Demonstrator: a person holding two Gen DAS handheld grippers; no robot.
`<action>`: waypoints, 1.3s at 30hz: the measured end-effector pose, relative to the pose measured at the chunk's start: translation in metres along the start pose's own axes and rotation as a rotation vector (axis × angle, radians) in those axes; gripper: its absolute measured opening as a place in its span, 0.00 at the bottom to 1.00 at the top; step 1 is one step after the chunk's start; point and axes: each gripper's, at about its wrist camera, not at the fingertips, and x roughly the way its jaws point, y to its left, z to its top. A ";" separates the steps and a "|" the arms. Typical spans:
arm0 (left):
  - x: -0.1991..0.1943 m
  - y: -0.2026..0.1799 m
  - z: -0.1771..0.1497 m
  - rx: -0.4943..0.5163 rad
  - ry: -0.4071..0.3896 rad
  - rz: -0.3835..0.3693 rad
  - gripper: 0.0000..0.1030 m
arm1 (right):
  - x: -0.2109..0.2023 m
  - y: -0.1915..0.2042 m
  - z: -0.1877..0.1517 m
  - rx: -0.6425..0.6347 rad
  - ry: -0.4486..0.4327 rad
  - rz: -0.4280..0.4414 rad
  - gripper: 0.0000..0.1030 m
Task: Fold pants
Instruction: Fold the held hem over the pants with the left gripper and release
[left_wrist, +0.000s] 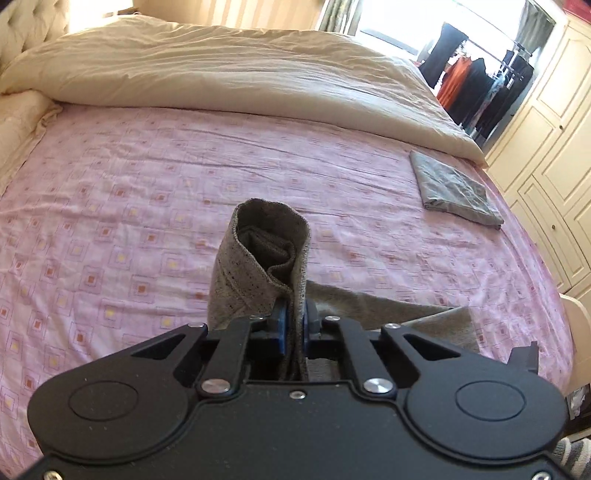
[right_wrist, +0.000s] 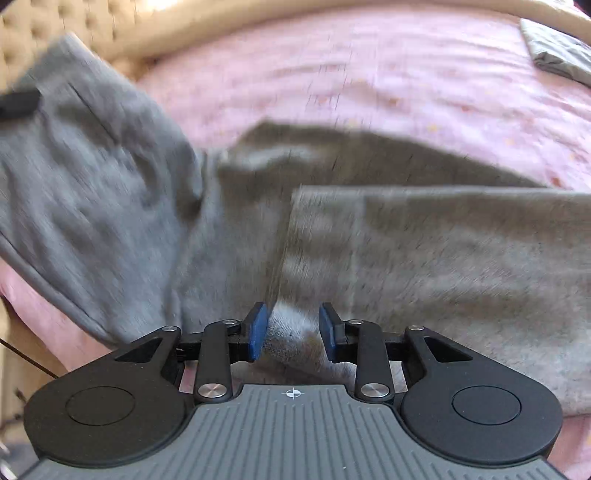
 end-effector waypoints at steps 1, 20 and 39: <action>0.007 -0.016 0.000 0.015 0.008 -0.013 0.10 | -0.009 -0.008 0.003 0.009 -0.026 0.025 0.30; 0.061 -0.081 -0.094 -0.048 0.190 0.212 0.40 | -0.047 -0.128 0.028 0.215 -0.138 0.071 0.40; 0.042 -0.066 -0.137 -0.075 0.200 0.247 0.43 | -0.057 -0.070 0.047 0.146 -0.064 0.278 0.08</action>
